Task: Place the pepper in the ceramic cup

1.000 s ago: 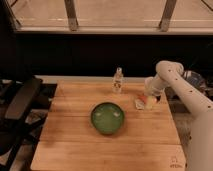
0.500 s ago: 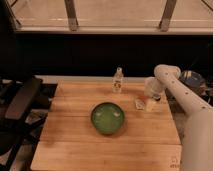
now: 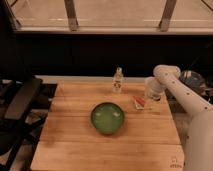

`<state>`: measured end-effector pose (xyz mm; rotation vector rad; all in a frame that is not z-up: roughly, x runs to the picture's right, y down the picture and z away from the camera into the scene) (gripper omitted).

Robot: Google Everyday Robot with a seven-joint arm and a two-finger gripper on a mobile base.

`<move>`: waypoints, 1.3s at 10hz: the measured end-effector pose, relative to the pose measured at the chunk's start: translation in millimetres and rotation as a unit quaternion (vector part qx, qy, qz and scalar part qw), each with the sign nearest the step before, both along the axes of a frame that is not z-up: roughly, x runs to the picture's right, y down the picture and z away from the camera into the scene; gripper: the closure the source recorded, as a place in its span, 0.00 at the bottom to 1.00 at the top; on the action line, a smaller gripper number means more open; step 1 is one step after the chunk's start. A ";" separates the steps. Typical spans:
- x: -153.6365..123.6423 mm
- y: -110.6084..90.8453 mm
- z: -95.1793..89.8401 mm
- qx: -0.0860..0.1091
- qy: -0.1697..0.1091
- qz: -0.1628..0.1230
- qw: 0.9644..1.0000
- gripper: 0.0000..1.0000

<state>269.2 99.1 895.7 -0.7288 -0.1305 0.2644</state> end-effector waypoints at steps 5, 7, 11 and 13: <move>-1.3 1.0 -2.4 0.003 0.000 0.004 1.000 1.00; -2.8 -0.6 -5.1 0.006 -0.005 0.008 1.000 1.00; -13.2 -7.6 -18.0 0.020 -0.027 0.013 0.999 1.00; -20.3 -17.7 -33.8 0.035 -0.046 0.020 0.998 0.96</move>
